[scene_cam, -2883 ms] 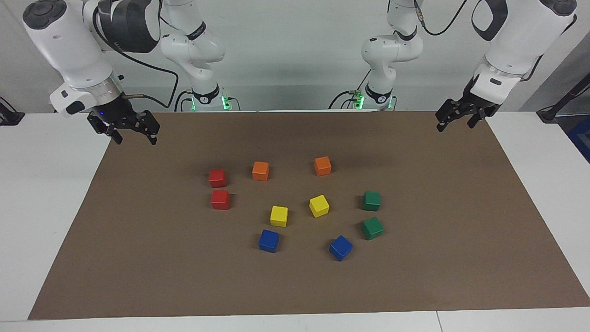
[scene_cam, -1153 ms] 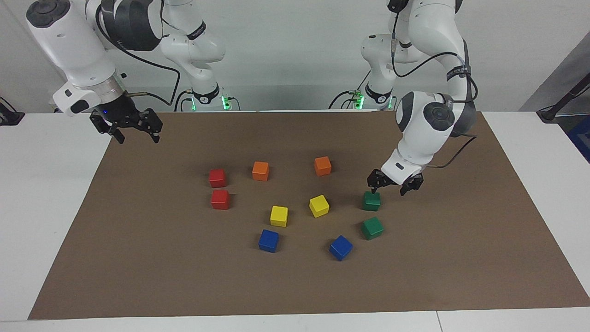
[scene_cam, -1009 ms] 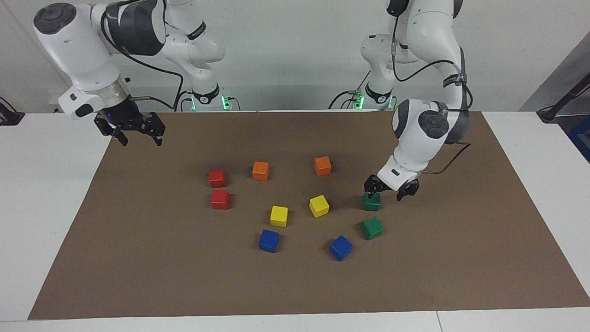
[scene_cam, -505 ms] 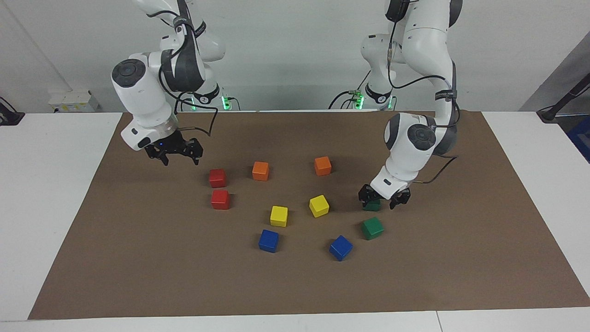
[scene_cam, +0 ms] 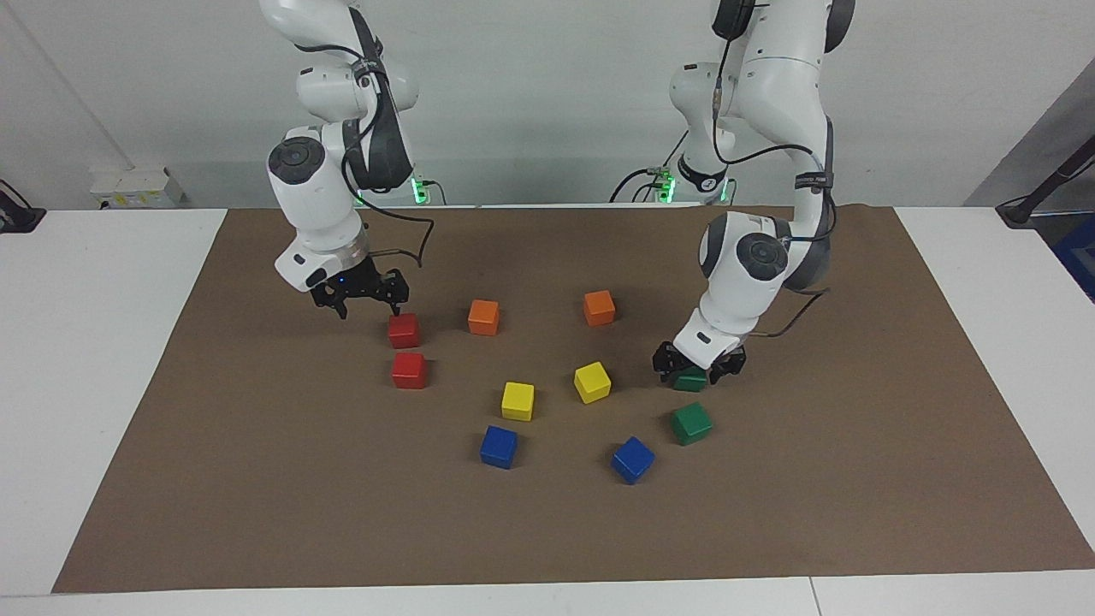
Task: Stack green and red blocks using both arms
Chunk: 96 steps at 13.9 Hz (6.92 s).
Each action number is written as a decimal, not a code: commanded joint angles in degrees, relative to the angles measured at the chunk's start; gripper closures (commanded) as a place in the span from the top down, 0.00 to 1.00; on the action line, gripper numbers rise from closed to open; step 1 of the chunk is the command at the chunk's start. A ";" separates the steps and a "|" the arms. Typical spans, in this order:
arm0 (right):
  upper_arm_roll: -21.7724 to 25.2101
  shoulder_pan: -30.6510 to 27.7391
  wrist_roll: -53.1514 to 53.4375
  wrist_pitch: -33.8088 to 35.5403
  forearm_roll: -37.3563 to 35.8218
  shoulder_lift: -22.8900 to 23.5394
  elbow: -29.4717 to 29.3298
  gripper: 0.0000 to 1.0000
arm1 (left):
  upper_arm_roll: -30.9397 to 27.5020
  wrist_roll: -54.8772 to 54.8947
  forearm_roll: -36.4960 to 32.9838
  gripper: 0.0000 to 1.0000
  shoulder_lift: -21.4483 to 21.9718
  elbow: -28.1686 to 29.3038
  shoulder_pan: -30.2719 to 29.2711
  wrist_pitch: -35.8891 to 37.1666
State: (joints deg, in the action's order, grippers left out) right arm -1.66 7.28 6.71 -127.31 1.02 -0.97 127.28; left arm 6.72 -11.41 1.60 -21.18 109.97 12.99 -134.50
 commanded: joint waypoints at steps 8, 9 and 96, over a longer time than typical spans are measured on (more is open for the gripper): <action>0.08 2.56 2.26 -10.32 0.03 1.67 7.01 1.00 | -1.10 -0.54 1.12 0.00 1.76 3.67 1.34 -3.14; 0.08 3.09 2.34 -11.03 0.03 2.02 7.45 1.00 | -1.10 -0.46 1.12 0.00 1.85 3.50 0.99 -2.79; -0.62 1.69 6.92 -10.86 0.65 12.48 -3.35 0.48 | -0.40 23.34 -7.14 0.00 0.26 -14.62 -23.88 23.94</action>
State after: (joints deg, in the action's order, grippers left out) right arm -2.19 9.72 15.75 -136.57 1.15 12.52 122.36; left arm 5.91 7.43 -6.49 -23.08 92.29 -9.38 -109.38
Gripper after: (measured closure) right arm 0.300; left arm 0.454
